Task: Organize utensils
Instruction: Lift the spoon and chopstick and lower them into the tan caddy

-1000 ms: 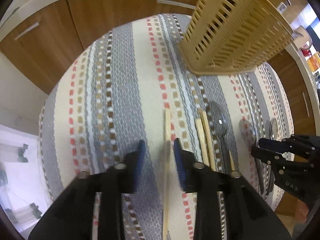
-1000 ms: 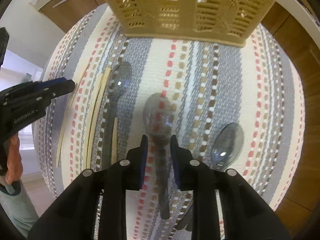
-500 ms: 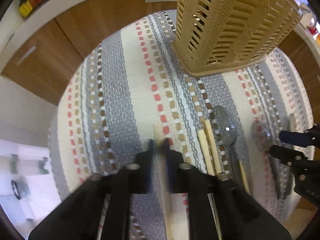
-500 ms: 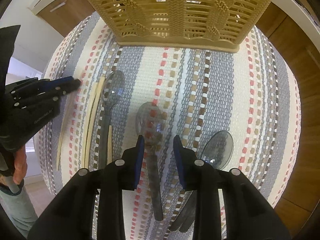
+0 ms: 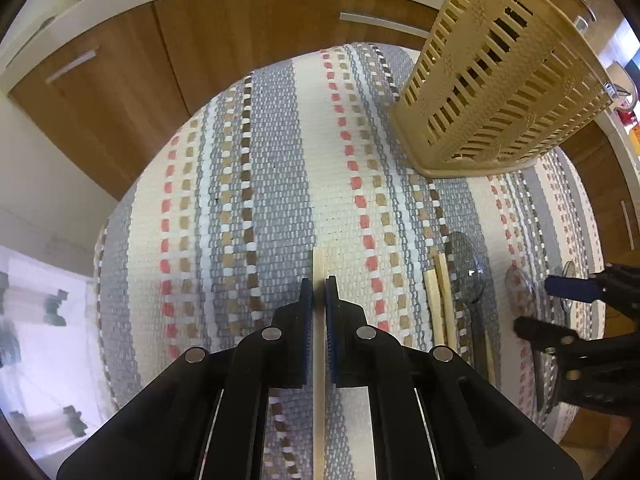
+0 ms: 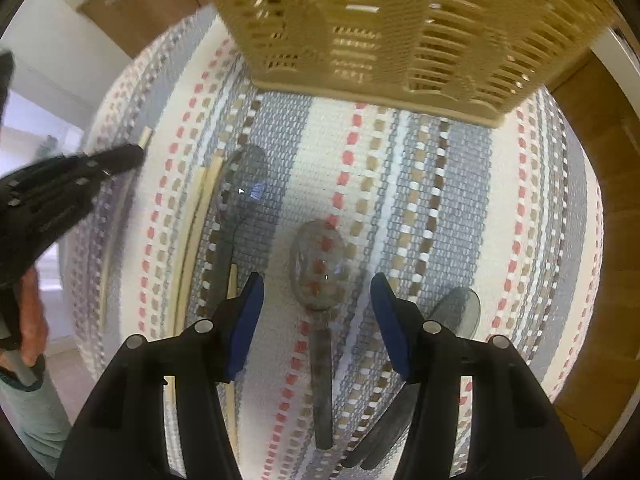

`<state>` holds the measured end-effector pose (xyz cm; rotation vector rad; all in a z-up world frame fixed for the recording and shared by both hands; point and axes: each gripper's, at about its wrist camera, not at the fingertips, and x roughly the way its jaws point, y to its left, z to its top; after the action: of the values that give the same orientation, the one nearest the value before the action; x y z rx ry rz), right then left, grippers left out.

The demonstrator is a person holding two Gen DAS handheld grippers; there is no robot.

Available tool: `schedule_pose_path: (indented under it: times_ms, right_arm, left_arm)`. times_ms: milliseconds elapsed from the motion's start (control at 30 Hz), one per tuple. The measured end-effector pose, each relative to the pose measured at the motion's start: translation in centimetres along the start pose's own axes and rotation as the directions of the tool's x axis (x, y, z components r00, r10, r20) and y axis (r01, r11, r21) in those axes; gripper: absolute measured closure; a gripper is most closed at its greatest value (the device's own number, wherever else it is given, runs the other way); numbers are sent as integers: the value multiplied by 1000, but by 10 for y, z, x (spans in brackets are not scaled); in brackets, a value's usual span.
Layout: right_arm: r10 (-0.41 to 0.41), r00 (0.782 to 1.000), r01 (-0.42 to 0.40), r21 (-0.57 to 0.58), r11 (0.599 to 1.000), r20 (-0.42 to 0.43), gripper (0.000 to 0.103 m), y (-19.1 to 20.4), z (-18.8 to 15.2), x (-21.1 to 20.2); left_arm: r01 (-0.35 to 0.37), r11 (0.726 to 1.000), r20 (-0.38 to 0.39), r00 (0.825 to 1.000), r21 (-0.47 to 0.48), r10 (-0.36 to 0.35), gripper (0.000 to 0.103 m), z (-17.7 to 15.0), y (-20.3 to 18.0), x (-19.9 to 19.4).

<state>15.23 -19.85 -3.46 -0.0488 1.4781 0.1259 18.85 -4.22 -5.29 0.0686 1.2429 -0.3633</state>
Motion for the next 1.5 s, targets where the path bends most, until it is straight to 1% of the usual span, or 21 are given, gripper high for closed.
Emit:
schedule_pose_path:
  times_ms: [67,167,367,500,633,767,833,967,1067,1100,1133,1167,1200,1233,1267,1300,1367,1400,1433,1467,1500]
  right_arm:
    - [-15,999,15,-18,1000,-29,59,4,5,6]
    - [-80,996,77,-80,994,-32,71,14,9,5]
    - [-63,998,62,-87,994,-9,74,13,9,-3]
    - [-6,997,11,-63,998,75,74,3,-10,-34]
    - [27,983,-18,-55,998,181,74,-7,-30,-70]
    - [81,950,-65,-63,996,301,74,-14,-50,-101]
    - [102,933,-82,-74,994,346,74,-17,-58,-115]
    - [141,887,-114,-88,990,440,74,-21,-70,-140]
    - [151,832,-124,-87,989,535,74,-17,-70,-167]
    - [153,813,-126,-86,988,562,74,-19,-68,-175]
    - [151,782,-129,-80,988,605,74,-23,-67,-189]
    - [143,751,-130,-69,989,645,74,-27,-65,-202]
    - [138,722,-134,-59,989,678,74,-32,-63,-215]
    - [135,703,-137,-54,989,699,74,-36,-60,-222]
    - [121,674,-137,-37,990,728,74,-41,-55,-232]
    - [107,656,-138,-21,990,747,74,-47,-51,-237]
    - [104,630,-158,-4,987,769,74,-58,-40,-244]
    - [94,614,-166,11,986,783,74,-66,-33,-247]
    - [78,603,-163,26,986,794,74,-70,-29,-251]
    - [59,588,-160,44,986,807,74,-76,-22,-253]
    - [54,572,-167,52,985,818,74,-81,-16,-253]
  left_arm:
    - [7,1000,4,1000,1,-7,98,-2,5,-4]
    - [17,1000,9,1000,2,-17,98,-3,9,-7]
    - [59,998,53,997,-11,-58,99,-2,15,-18]
    - [100,995,128,987,-15,-97,99,-6,19,-42]
    - [140,990,210,968,-14,-134,99,-7,14,-69]
    - [146,989,287,947,7,-142,99,-10,7,-97]
    - [136,990,342,930,26,-136,99,-13,1,-116]
    - [140,988,439,885,72,-157,99,-13,-17,-147]
    - [133,987,534,830,92,-161,99,-6,-29,-179]
    - [118,988,582,798,100,-155,99,0,-35,-194]
    - [104,989,614,776,103,-146,99,6,-39,-203]
    - [86,991,652,746,105,-134,99,13,-44,-213]
    - [76,991,675,726,109,-130,99,18,-49,-219]
    - [74,991,707,694,115,-134,99,25,-54,-226]
    - [82,989,733,665,121,-145,99,33,-58,-231]
    - [84,989,746,649,126,-150,99,39,-61,-234]
    - [76,988,782,604,133,-152,99,55,-71,-236]
    - [77,988,794,587,135,-154,99,60,-73,-236]
    - [76,988,816,558,132,-152,99,68,-76,-234]
    - [82,988,829,537,132,-155,99,74,-78,-231]
    - [91,986,833,528,139,-166,99,80,-79,-228]
